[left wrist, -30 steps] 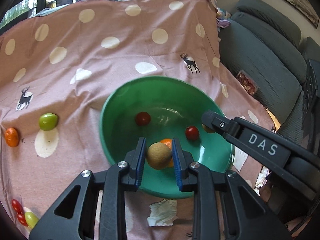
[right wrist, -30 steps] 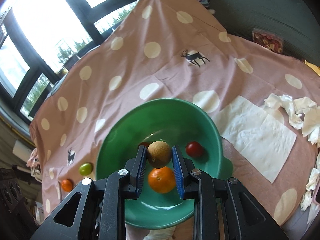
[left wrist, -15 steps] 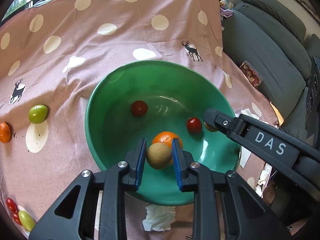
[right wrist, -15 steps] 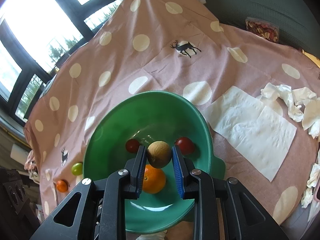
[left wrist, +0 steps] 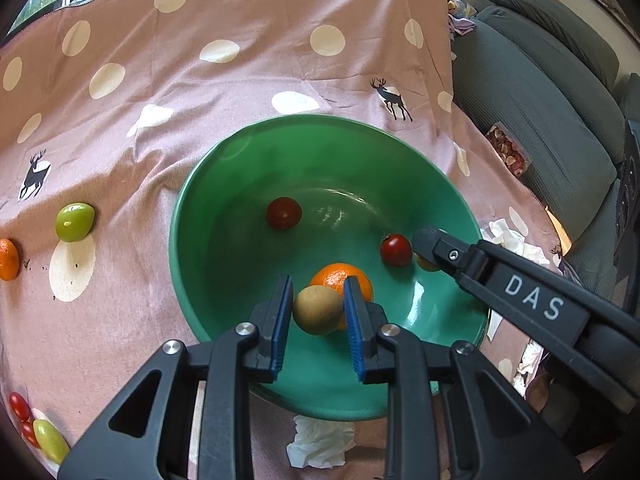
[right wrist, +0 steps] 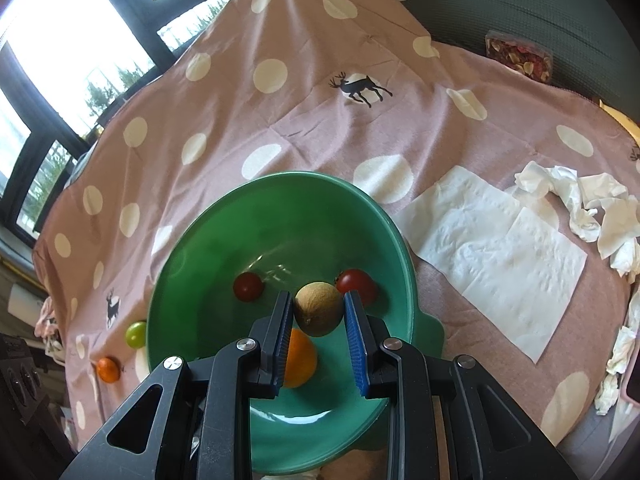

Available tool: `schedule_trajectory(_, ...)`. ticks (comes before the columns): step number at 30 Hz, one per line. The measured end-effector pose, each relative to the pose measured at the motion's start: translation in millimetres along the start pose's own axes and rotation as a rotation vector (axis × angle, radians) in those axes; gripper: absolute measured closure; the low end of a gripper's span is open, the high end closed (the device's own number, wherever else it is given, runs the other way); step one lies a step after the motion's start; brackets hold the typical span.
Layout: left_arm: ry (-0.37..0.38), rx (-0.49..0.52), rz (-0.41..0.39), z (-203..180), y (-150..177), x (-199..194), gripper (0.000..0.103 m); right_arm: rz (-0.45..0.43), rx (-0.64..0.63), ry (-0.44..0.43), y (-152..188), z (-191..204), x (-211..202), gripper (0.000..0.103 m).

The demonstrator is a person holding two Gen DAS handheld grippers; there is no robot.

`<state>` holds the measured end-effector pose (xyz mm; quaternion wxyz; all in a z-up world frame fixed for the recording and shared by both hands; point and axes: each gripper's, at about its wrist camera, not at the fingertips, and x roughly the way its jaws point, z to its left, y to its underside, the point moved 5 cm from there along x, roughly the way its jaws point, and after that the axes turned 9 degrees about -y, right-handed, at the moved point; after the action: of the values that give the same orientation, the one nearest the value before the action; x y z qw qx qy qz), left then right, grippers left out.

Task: Organize fruits
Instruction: 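Lower the kiwi into the bowl and open the right gripper, then move the right gripper back over the red tomatoes on the sheet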

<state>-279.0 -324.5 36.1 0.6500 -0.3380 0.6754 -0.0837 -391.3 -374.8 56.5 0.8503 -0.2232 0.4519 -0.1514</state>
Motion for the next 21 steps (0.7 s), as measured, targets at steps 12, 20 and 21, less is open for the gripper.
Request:
schedule_trajectory(12, 0.015, -0.058, -0.041, 15, -3, -24, 0.046, -0.002, -0.011, 0.016, 0, 2, 0, 0.074)
schedule_trajectory(20, -0.063, -0.142, -0.136, 68, 5, -75, 0.033, -0.015, -0.048, -0.005, 2, 18, -6, 0.066)
schedule_trajectory(21, -0.079, -0.162, -0.146, 78, 7, -82, 0.031, -0.016, -0.054, -0.010, 2, 21, -7, 0.066)
